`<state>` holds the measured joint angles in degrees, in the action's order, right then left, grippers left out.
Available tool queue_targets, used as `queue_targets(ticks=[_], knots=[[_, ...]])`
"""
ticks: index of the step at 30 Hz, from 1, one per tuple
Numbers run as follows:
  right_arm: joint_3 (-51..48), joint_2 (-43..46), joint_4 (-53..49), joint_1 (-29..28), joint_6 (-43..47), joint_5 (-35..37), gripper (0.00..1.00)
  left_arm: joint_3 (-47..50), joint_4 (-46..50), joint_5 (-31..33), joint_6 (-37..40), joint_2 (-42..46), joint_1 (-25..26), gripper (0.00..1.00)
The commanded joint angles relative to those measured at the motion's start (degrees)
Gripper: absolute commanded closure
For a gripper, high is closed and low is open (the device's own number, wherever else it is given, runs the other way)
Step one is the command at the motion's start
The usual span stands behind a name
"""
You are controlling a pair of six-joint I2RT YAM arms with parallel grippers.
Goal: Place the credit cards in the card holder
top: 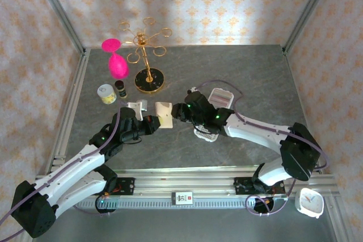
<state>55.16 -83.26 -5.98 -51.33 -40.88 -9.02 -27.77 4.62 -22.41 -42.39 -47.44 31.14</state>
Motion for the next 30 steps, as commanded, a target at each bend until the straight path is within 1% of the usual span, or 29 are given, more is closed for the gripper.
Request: queue_targets(ticks=[1, 6, 13, 15, 18, 19, 22, 25, 28, 30], knots=[[-1.48, -0.16, -1.38, -0.08, 0.1, 1.25, 0.54, 0.52, -3.72, -1.59, -1.59, 1.36, 0.15, 1.0], [-2.9, -0.13, -2.1, -0.08, -0.66, 2.7, 0.56, 1.31, -4.27, -1.96, -2.52, 2.09, 0.15, 1.0], [-2.93, -0.29, 0.63, -0.08, -0.5, 0.99, 0.61, 3.74, -7.84, -5.13, -5.13, 2.03, 0.15, 1.0], [-2.95, -0.23, 1.05, -0.06, -0.16, 0.78, 0.66, 4.25, -8.2, -5.69, -5.49, 1.77, 0.15, 1.0], [-3.03, -0.28, 1.4, -0.08, 0.53, 0.1, 0.76, 5.19, -9.19, -6.02, -6.2, 1.78, 0.15, 1.0], [-3.1, -0.45, 1.4, -0.08, 0.63, -0.11, 0.81, 5.71, -10.0, -6.14, -6.81, 1.82, 0.15, 1.0], [-3.47, -0.58, 1.36, -0.11, 0.63, -1.05, 1.0, 7.45, -12.53, -6.63, -8.61, 1.52, 0.15, 1.0], [-4.15, -0.16, 1.88, -0.08, 0.52, -2.21, 1.0, 9.05, -14.1, -6.89, -9.77, 0.46, 0.16, 0.99], [-5.13, 0.47, 2.94, -0.08, 0.19, -3.27, 1.0, 10.21, -14.82, -6.54, -10.3, -1.03, 0.15, 0.83], [-5.73, 0.54, 3.5, -0.08, 0.1, -4.27, 1.0, 11.08, -14.92, -5.84, -10.32, -1.99, 0.13, 0.67]])
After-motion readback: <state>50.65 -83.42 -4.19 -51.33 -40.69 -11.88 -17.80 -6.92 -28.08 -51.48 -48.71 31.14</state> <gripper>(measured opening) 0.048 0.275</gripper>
